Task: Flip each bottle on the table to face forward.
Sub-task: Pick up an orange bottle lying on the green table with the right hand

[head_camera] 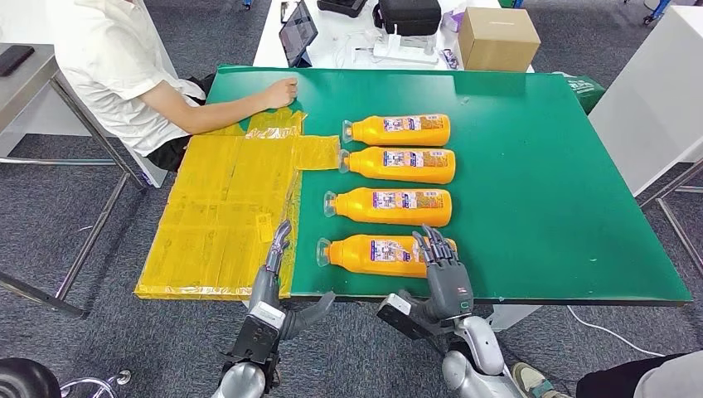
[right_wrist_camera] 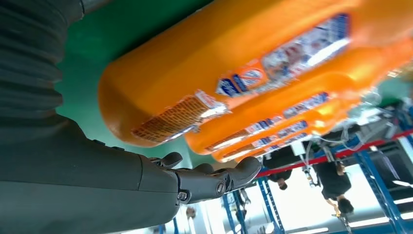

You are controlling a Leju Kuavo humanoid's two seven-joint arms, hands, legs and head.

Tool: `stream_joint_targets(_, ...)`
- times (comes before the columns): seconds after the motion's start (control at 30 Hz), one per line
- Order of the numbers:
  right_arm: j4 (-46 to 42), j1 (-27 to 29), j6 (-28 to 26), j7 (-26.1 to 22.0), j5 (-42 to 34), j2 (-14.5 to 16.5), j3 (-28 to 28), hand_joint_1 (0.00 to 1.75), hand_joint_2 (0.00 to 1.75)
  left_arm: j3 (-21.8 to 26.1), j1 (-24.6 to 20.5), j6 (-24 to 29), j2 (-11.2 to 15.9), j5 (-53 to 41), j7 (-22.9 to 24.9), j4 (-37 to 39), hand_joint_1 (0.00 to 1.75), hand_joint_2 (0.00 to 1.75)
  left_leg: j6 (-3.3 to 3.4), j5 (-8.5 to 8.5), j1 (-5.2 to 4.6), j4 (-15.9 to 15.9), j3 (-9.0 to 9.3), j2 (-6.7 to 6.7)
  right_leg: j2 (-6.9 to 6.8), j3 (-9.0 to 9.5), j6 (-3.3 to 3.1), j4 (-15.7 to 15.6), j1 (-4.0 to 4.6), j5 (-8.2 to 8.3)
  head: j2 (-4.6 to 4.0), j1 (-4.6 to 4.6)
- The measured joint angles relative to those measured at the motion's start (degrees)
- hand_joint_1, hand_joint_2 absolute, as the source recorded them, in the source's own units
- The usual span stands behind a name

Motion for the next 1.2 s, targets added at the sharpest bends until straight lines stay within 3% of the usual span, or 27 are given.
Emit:
stream_joint_targets(0.33, 0.0, -0.7, -1.2, 8.5, 12.7, -1.8, 1.3, 0.00, 1.75, 0.0, 0.0, 0.6, -0.2, 0.0, 0.2, -0.2, 0.00, 1.75, 0.00, 0.00, 0.00, 0.0, 0.00, 0.00, 0.00, 0.00, 0.00, 0.0, 0.00, 0.00, 0.00, -0.01)
stream_joint_targets(0.63, -0.1, -1.0, -1.2, 14.0, 17.7, -1.7, 1.4, 0.00, 1.75, 0.1, 0.3, 1.4, -0.5, -0.3, 0.4, -0.7, 0.00, 1.75, 0.00, 0.00, 0.00, 0.0, -0.01, -0.01, 0.00, 0.01, 0.00, 0.0, 0.00, 0.00, 0.00, 0.00)
stream_joint_targets(1.2, 2.0, -2.7, -0.3, 18.6, 20.6, -1.0, 0.6, 0.00, 1.75, 0.2, 0.7, 2.0, -0.6, -1.4, 1.2, -1.9, 0.00, 1.75, 0.00, 0.00, 0.00, 0.0, -0.02, -0.01, 0.00, 0.01, 0.00, 0.0, 0.00, 0.00, 0.00, 0.01)
